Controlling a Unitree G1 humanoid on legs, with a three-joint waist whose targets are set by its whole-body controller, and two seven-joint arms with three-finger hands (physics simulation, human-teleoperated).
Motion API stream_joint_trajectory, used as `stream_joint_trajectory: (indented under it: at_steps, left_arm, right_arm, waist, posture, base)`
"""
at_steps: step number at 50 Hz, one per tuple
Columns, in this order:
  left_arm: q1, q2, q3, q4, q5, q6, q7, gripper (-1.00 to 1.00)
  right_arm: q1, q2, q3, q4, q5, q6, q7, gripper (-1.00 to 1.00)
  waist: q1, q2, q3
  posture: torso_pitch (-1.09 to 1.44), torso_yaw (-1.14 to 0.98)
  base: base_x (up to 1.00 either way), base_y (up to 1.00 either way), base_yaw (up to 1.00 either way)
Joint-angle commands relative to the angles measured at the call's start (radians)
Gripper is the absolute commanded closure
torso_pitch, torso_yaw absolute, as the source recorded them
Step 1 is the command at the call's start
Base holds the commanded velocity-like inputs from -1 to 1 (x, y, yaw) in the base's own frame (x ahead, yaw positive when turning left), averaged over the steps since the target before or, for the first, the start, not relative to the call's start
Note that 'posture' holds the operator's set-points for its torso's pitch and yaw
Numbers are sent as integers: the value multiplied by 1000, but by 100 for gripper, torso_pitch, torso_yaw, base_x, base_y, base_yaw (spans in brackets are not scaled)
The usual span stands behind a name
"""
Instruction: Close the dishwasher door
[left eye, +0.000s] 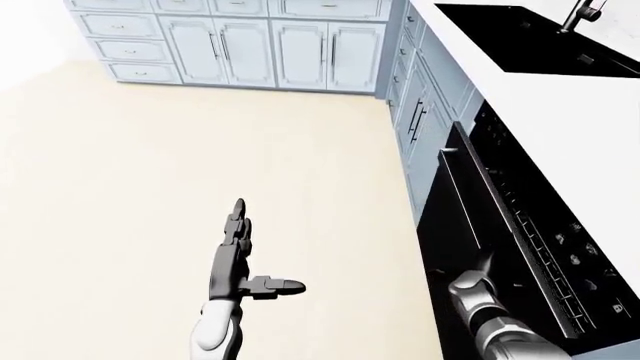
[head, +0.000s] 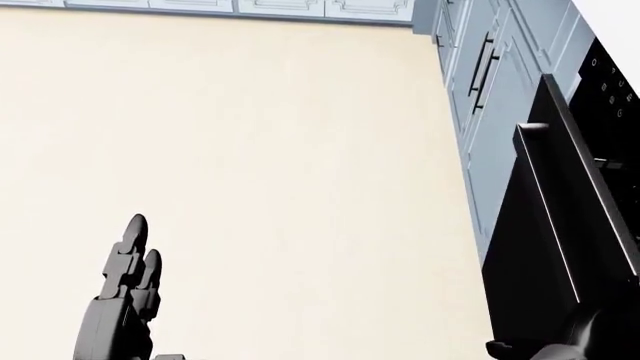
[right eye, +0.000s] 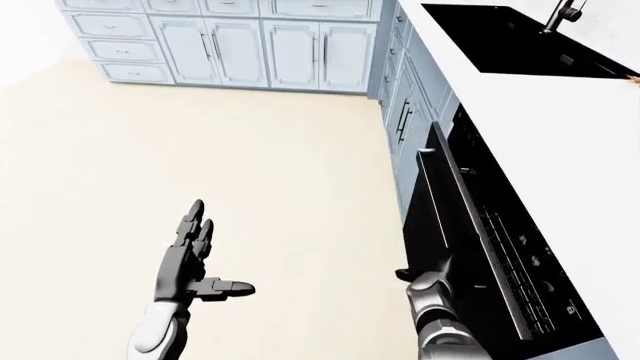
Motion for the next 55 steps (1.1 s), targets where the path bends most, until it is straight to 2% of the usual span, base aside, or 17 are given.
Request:
stream_joint_trajectory:
  at_steps: [1, 39, 55]
  left_arm:
    - [-14, 1, -1, -46, -2, -29, -1, -100]
    - [-10, 0, -5, -65, -3, -17, 0, -100]
    - [-10, -1, -4, -63, -3, -22, 3, -100]
  right_arm:
    - [-16, -46, -22, -19, 15, 14, -62, -100]
    - [41, -147, -56, -24, 64, -11, -14, -100]
    - [42, -174, -56, -29, 55, 10, -32, -100]
  waist:
    - [-8, -2, -15]
    - [-6, -7, -13]
    - [-4, -8, -12]
  posture:
    - [0, 0]
    - [0, 0]
    - [0, 0]
  base:
    - [0, 0, 0]
    - [0, 0, 0]
    - [0, 0, 0]
